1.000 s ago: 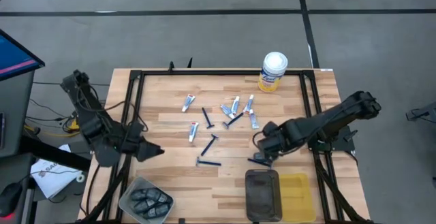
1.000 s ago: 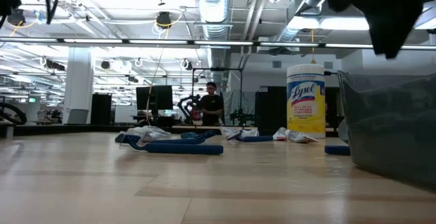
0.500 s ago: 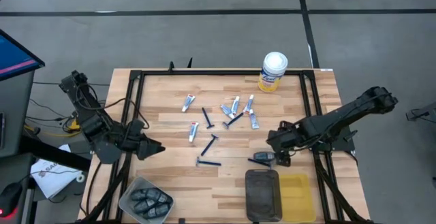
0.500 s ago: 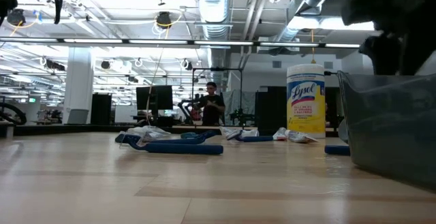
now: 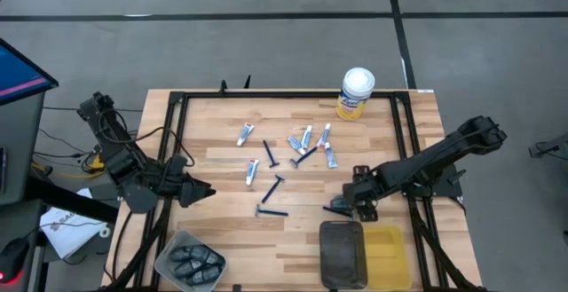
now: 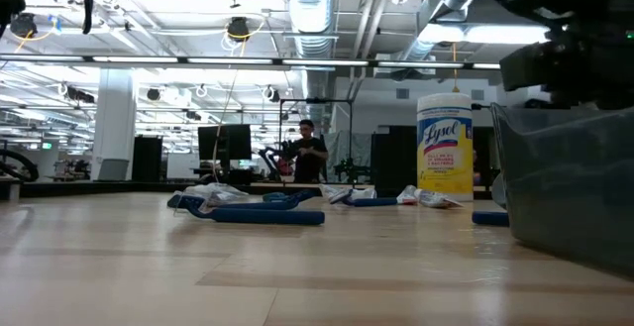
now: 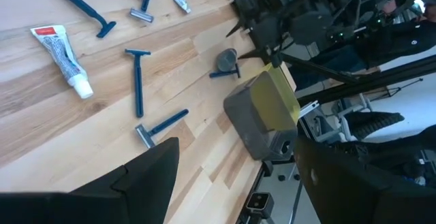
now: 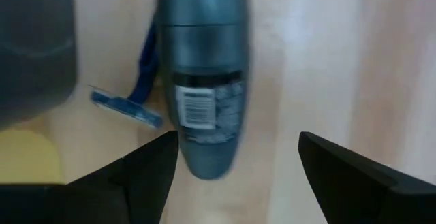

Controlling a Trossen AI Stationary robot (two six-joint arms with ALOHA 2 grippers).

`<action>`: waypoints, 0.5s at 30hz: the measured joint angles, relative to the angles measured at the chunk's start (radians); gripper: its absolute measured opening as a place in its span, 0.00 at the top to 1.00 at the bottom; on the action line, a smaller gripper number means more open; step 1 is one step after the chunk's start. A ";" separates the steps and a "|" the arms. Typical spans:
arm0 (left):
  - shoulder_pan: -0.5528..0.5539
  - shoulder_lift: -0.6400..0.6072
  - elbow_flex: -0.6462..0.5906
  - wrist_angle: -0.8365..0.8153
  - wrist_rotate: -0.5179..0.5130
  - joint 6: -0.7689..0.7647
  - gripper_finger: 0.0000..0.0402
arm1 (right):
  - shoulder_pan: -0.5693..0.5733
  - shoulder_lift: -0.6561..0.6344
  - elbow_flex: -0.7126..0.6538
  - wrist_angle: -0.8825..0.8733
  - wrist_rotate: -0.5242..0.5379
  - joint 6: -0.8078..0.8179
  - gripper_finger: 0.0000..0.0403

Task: Pick & Place Travel size toiletries
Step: Put the deodorant into the gray bin

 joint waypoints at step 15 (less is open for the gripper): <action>0.000 0.000 0.000 0.002 -0.004 -0.001 0.29 | -0.052 0.076 -0.007 0.110 -0.071 -0.092 0.26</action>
